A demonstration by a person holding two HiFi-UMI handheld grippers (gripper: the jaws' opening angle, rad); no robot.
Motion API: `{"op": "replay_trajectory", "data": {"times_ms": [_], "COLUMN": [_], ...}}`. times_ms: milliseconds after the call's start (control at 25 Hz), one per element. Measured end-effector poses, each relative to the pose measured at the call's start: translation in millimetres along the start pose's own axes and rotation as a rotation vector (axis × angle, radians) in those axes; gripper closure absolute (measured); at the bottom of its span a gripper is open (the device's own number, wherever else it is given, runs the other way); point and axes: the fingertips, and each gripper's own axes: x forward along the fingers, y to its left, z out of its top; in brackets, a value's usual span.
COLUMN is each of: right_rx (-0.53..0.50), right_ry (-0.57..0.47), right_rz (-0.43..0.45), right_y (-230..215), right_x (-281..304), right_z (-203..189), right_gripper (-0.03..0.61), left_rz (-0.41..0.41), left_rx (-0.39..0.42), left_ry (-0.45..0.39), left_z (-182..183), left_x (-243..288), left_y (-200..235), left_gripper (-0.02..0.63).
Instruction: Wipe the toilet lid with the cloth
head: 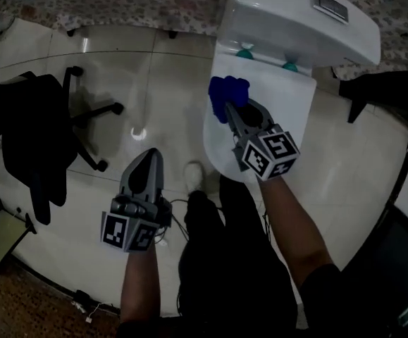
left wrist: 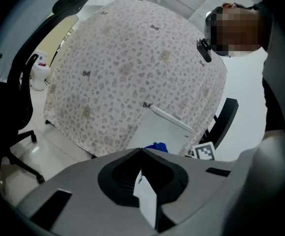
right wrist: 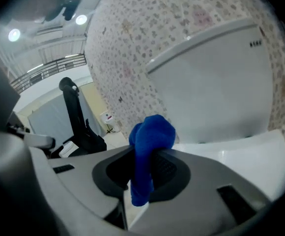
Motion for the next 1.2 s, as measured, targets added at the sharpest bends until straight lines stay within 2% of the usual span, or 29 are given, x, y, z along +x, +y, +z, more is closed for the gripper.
{"op": "replay_trajectory", "data": {"times_ms": [120,280,400,480,720,880,1000,1120,1200], "right_rx": [0.028,0.084,0.112,0.099,-0.11,-0.201,-0.172,-0.116,-0.116], "right_ry": [0.037,0.06,0.082,0.121,0.194,0.228,0.214,0.195,0.199], "right_rz": [-0.031,-0.062,-0.135,-0.204,-0.279,-0.339,-0.403,-0.482,-0.533], "right_y": [-27.5,-62.2,-88.9,-107.6,-141.6,-180.0,-218.3,-255.3,-276.5], "right_x": [46.2,85.3,94.2,92.0,63.5,23.9,-12.8,-50.4,-73.1], "right_z": [-14.3,-22.9,-32.9,-43.5,-48.5,-46.6,-44.6,-45.7,-47.6], "right_gripper": [0.512,0.512,0.512,0.512,0.512,0.511,0.511,0.511,0.511], "left_rz": [0.017,0.044,0.008,0.002,-0.037,-0.065,-0.074,-0.049,-0.039], "left_rx": [-0.013,-0.039,-0.04,-0.047,-0.045,-0.022,-0.029,-0.061,-0.074], "left_ry": [0.043,0.083,0.141,0.146,0.17,0.18,0.204,0.188,0.18], "left_z": [-37.3,-67.7,-94.3,-98.8,-105.7,-110.1,-116.7,-111.4,-108.3], "left_x": [6.3,20.1,25.1,34.5,51.8,56.0,55.2,57.9,61.0], "left_y": [4.1,9.9,3.9,-3.2,-23.3,-28.7,-28.3,-24.8,-23.9], "left_gripper": [0.62,0.62,0.62,0.62,0.62,0.62,0.62,0.62,0.62]}}
